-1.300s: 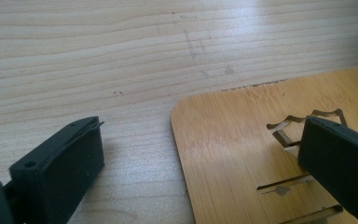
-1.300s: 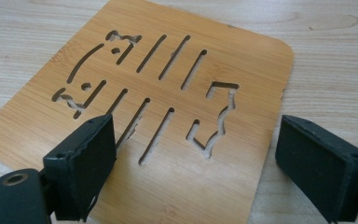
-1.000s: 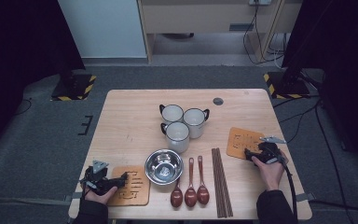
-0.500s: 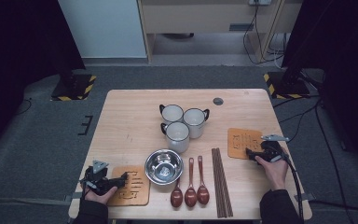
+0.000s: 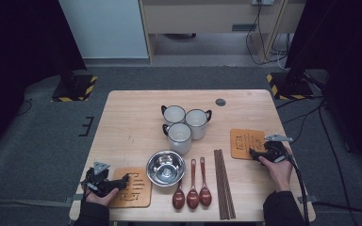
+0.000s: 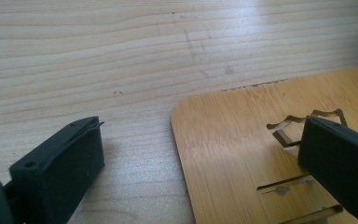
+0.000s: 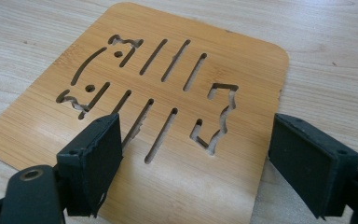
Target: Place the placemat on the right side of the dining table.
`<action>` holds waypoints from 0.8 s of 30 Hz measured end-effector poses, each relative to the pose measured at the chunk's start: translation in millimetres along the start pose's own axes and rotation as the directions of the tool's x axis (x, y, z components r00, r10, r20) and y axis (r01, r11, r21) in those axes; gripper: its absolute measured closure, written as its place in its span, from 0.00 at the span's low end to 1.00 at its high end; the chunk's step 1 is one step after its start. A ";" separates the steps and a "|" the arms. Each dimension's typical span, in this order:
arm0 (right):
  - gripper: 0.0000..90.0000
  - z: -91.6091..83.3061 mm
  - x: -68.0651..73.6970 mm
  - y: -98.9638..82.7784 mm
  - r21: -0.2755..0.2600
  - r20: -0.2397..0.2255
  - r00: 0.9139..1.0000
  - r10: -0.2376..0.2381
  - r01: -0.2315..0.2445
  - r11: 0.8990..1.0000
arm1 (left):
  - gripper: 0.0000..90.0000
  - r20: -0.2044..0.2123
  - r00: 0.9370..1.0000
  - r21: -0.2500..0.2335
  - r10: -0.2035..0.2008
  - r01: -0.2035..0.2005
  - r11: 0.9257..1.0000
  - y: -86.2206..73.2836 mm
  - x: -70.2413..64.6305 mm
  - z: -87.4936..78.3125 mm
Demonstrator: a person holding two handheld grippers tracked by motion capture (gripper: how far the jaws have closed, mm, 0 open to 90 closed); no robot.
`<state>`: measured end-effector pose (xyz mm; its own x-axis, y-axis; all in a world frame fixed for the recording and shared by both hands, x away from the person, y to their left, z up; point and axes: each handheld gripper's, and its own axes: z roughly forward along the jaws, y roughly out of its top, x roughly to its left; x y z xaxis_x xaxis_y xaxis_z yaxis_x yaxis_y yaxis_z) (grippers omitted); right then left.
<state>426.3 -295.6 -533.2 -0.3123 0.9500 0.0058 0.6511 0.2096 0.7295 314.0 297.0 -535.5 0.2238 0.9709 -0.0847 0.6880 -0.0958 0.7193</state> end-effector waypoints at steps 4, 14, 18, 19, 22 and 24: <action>0.20 0.8 0.0 -0.5 0.013 -0.001 1.000 -0.007 0.007 1.000 | 0.00 0.000 1.000 0.000 0.000 0.000 1.000 0.0 0.0 0.0; 0.20 -5.4 -2.6 2.1 -0.035 -0.020 0.999 0.036 -0.037 0.999 | 0.00 0.000 1.000 0.000 0.000 0.000 1.000 0.0 0.0 0.0; 0.20 -5.7 -1.8 -3.3 -0.010 -0.001 0.998 0.061 -0.061 0.998 | 0.00 0.000 1.000 0.000 0.000 0.000 1.000 0.0 0.0 0.0; 0.20 -6.2 -1.3 -3.9 -0.009 0.006 0.998 0.064 -0.064 0.998 | 0.00 0.000 1.000 0.000 0.000 0.000 1.000 0.0 0.0 0.0; 0.20 -6.6 0.4 -4.7 -0.012 0.024 0.998 0.059 -0.059 0.998 | 0.00 0.000 1.000 0.000 0.000 0.000 1.000 0.0 0.0 0.0; 0.21 -5.8 1.1 -4.9 -0.009 0.028 0.998 0.063 -0.062 0.998 | 0.00 0.000 1.000 0.000 0.000 0.000 1.000 0.0 0.0 0.0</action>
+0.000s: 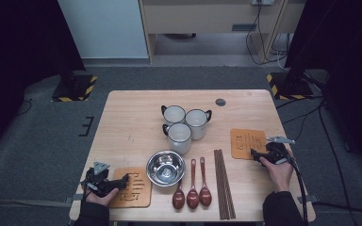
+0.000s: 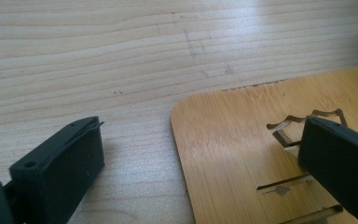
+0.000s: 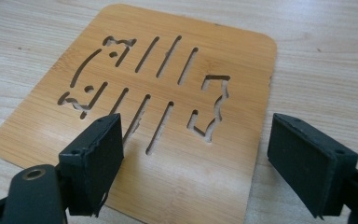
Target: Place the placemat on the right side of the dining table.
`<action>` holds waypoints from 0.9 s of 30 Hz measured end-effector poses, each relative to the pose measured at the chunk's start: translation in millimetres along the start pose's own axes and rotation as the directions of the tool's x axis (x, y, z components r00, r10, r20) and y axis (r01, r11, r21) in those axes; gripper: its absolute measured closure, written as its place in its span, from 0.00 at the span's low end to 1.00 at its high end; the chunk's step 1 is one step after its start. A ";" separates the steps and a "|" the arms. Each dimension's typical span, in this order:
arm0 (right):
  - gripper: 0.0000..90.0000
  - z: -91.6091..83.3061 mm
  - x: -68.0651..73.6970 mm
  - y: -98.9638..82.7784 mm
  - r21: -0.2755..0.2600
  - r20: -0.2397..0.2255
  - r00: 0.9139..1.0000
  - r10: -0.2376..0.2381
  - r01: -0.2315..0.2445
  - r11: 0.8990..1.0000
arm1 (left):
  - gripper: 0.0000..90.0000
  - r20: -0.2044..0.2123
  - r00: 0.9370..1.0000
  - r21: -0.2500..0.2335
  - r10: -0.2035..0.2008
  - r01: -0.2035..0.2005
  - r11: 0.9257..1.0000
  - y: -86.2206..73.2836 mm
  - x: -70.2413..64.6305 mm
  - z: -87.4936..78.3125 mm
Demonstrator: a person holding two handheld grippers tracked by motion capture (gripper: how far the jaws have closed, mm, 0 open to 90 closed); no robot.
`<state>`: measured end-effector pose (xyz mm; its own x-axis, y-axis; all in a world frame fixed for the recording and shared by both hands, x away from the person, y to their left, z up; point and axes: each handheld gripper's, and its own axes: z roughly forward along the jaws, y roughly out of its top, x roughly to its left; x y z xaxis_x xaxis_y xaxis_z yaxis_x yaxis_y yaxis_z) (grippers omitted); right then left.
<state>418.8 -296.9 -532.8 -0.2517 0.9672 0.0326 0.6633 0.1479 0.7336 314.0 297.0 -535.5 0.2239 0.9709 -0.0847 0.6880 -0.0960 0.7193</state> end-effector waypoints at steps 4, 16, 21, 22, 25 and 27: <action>0.21 2.7 0.5 -0.6 0.003 0.001 1.000 0.006 -0.006 1.000 | 0.00 0.000 1.000 0.000 0.000 0.000 1.000 0.0 0.0 0.0; 0.32 4.8 -5.6 0.0 -0.022 -0.018 1.000 0.020 -0.020 1.000 | 0.00 0.000 1.000 0.000 0.000 0.000 1.000 0.0 0.0 0.0; 0.24 6.6 -3.2 1.0 -0.014 -0.008 1.000 0.019 -0.019 1.000 | 0.00 0.000 1.000 0.000 0.000 0.000 1.000 0.0 0.0 0.0; 0.22 6.9 -2.0 1.2 -0.011 -0.006 1.000 0.026 -0.026 1.000 | 0.00 0.000 1.000 0.000 0.000 0.000 1.000 0.0 0.0 0.0; 0.20 8.2 0.9 1.3 -0.004 0.008 1.000 0.006 -0.006 1.000 | 0.00 0.000 1.000 0.000 0.000 0.000 1.000 0.0 0.0 0.0; 0.21 8.5 2.5 1.5 -0.006 0.008 1.000 0.010 -0.010 1.000 | 0.00 0.000 1.000 0.000 0.000 0.000 1.000 0.0 0.0 0.0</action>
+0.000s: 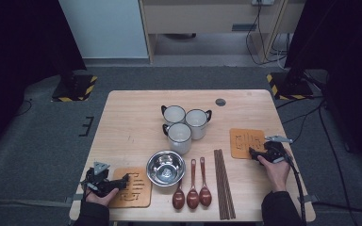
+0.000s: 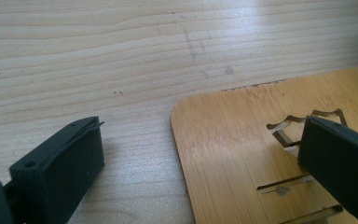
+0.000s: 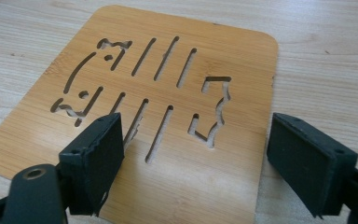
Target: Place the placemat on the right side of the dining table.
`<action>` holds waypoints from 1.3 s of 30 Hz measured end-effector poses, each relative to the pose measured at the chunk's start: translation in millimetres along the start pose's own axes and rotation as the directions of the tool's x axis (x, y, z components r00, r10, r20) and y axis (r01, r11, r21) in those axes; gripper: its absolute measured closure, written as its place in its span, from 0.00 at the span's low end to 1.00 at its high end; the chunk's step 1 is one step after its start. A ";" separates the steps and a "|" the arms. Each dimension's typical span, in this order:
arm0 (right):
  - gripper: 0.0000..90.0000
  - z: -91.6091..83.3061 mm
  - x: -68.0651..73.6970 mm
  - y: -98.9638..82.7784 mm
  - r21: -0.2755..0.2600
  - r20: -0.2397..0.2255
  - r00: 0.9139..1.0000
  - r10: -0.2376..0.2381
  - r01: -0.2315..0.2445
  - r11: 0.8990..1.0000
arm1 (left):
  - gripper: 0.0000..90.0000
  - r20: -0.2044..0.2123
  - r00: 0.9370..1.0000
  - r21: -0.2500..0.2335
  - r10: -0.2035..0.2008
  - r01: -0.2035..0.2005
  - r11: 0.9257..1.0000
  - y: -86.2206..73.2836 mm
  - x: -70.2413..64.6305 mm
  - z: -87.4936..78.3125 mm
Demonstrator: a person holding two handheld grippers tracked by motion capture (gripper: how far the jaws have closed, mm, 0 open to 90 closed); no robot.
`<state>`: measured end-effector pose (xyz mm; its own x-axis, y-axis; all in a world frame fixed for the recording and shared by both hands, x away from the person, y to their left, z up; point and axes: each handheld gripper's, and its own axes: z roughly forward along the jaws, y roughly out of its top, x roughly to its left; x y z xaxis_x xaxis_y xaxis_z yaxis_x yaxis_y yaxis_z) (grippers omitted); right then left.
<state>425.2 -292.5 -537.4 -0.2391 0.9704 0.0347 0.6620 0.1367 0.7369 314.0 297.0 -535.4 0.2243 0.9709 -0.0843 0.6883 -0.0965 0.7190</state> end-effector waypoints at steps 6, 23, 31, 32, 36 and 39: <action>0.23 1.0 -1.3 1.0 -0.007 -0.004 1.000 -0.003 0.003 1.000 | 0.00 0.000 1.000 0.000 0.000 0.000 1.000 0.0 0.0 0.0; 0.24 5.1 -7.8 4.8 -0.007 -0.024 1.000 -0.016 0.016 1.000 | 0.00 0.000 1.000 0.000 0.000 0.000 1.000 0.0 0.0 0.0; 0.24 5.2 -8.2 5.1 -0.007 -0.024 1.000 -0.020 0.020 1.000 | 0.00 0.000 1.000 0.000 0.000 0.000 1.000 0.0 0.0 0.0; 0.24 5.2 -7.9 5.1 -0.008 -0.024 0.999 -0.021 0.021 1.000 | 0.00 0.000 1.000 0.000 0.000 0.000 1.000 0.0 0.0 0.0; 0.24 4.2 -5.4 5.3 -0.011 -0.010 0.999 -0.031 0.031 0.999 | 0.00 0.000 1.000 -0.001 -0.001 0.001 1.000 0.0 0.0 0.0; 0.24 3.2 -5.0 5.7 -0.016 -0.013 1.000 -0.024 0.024 1.000 | 0.00 0.000 1.000 0.000 -0.001 0.001 1.000 0.0 0.0 0.0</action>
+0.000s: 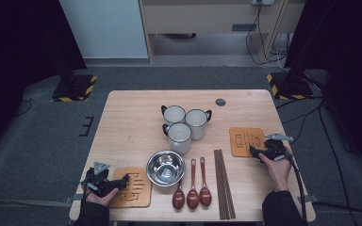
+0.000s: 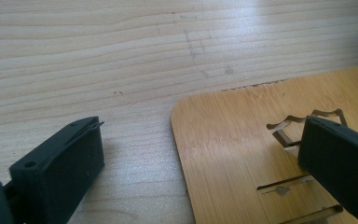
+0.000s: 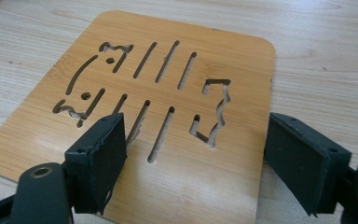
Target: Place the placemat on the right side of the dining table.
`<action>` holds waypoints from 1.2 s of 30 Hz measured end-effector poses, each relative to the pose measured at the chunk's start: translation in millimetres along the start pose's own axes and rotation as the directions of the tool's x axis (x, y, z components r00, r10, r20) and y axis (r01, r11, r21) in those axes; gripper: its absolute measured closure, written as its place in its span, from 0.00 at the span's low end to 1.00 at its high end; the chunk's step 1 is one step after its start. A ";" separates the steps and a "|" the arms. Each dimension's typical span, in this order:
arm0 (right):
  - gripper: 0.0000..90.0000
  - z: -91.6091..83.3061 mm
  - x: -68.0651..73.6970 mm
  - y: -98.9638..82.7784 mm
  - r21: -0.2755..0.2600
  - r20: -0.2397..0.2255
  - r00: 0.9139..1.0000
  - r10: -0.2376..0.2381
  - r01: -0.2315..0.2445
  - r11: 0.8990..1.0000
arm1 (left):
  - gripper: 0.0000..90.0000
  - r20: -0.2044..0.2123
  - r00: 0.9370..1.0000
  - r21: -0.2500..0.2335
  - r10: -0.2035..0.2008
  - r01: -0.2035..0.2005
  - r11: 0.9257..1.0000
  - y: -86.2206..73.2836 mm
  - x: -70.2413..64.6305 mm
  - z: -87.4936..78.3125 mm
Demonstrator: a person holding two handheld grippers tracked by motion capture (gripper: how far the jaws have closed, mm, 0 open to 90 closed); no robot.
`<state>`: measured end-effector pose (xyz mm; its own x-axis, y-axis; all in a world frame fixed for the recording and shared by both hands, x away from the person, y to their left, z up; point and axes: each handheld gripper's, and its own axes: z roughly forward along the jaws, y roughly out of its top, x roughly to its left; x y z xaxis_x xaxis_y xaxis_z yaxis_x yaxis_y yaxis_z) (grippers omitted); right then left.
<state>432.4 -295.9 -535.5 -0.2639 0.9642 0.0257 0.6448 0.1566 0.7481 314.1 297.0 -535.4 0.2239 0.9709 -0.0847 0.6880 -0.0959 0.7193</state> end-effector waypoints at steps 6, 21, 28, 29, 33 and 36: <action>0.23 -1.3 -0.5 0.5 -0.005 -0.003 1.000 0.005 -0.005 1.000 | 0.00 0.000 1.000 0.000 0.000 0.000 1.000 0.0 0.0 0.0; 0.28 -2.8 -0.2 0.9 -0.018 -0.030 1.000 0.004 -0.004 1.000 | 0.00 0.000 1.000 0.000 0.000 0.000 1.000 0.0 0.0 0.0; 0.31 -4.7 -0.8 1.8 -0.028 -0.046 0.999 0.013 -0.015 1.000 | 0.00 0.000 1.000 0.000 0.000 0.000 1.000 0.0 0.0 0.0; 0.31 -5.4 -0.7 2.2 -0.031 -0.051 0.999 0.017 -0.019 0.999 | 0.00 0.000 1.000 0.000 0.000 0.000 1.000 0.0 0.0 0.0; 0.31 -10.4 -0.7 4.4 -0.055 -0.054 0.998 0.034 -0.037 0.998 | 0.00 0.000 1.000 0.000 0.000 0.000 1.000 0.0 0.0 0.0; 0.28 -14.7 -0.2 6.6 -0.080 -0.071 0.997 0.038 -0.044 0.996 | 0.00 0.000 1.000 0.000 0.000 0.000 1.000 0.0 0.0 0.0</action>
<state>426.1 -298.3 -520.8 -0.2893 0.9519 0.1010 0.5959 0.0965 0.7972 314.0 297.0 -535.4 0.2239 0.9709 -0.0847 0.6883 -0.0959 0.7191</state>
